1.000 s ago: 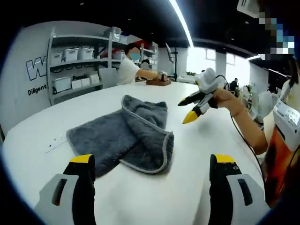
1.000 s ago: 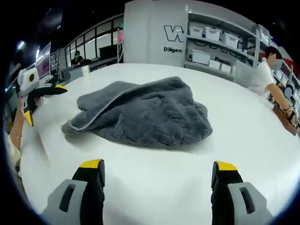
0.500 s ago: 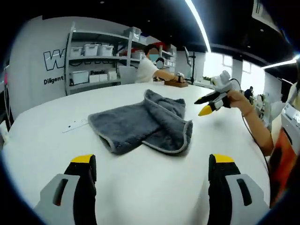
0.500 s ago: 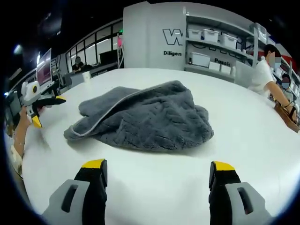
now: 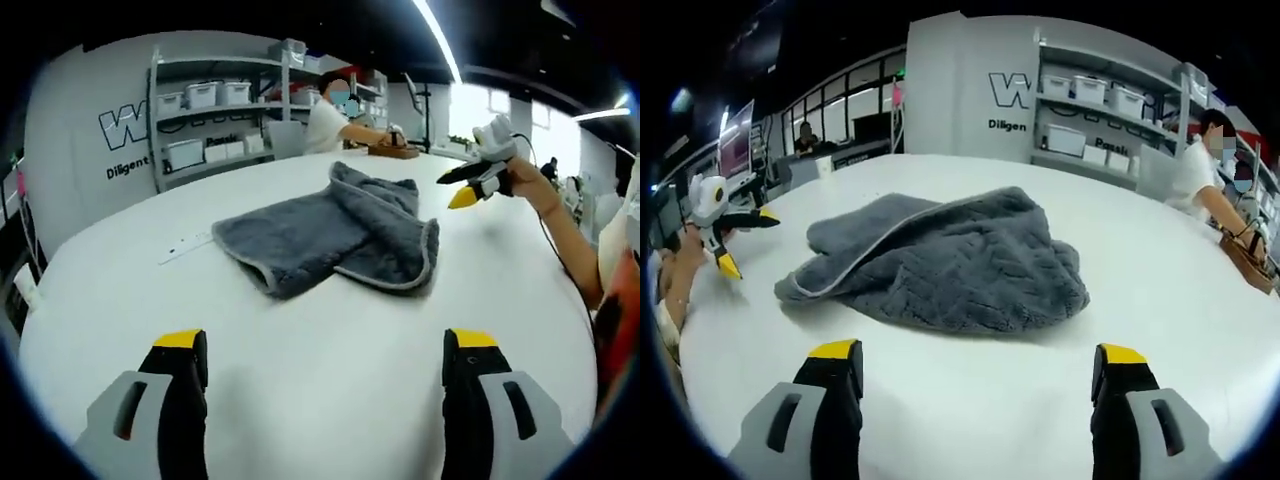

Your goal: Open the folded towel by lifting each exposed corner and separating the folded layers until the towel lies flat within the target outline without major curled edges

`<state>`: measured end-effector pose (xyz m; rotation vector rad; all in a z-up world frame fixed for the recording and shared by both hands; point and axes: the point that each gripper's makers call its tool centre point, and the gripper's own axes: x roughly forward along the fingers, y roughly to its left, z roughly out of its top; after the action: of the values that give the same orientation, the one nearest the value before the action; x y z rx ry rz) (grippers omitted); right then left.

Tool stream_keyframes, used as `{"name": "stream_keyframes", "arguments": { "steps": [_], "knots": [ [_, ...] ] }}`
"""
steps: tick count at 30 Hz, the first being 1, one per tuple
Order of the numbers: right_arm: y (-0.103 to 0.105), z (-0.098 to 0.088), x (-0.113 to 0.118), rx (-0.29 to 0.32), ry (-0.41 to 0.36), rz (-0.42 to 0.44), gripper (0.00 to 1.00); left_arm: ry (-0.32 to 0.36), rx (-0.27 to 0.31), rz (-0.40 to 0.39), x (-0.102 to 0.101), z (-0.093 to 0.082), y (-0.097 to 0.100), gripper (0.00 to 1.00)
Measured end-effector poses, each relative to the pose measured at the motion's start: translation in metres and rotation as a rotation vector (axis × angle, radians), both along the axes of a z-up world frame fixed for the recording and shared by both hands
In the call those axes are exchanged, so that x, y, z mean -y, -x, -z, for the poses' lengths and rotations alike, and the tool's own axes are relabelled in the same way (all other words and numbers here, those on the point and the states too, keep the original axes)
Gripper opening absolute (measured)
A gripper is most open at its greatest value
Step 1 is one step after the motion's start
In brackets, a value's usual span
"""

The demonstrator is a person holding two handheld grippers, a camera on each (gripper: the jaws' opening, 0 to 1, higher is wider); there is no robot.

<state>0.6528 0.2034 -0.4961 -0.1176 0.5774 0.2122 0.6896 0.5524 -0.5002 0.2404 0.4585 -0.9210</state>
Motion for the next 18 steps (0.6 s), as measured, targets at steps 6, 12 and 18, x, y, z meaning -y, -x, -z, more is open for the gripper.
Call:
{"name": "stream_keyframes", "arguments": {
  "steps": [6, 12, 18],
  "knots": [
    [-0.009, -0.009, -0.014, -0.02, 0.067, -0.094, 0.91, 0.026, -0.006, -0.015, -0.007, -0.004, -0.002, 0.96],
    [-0.025, -0.029, -0.043, -0.047, 0.127, -0.238, 0.91, 0.059, -0.033, -0.028, -0.011, -0.004, -0.004, 0.96],
    [-0.061, -0.059, -0.045, -0.002, 0.088, -0.262, 0.89, 0.068, -0.035, -0.042, -0.016, -0.005, -0.007, 0.96]
  ]
}}
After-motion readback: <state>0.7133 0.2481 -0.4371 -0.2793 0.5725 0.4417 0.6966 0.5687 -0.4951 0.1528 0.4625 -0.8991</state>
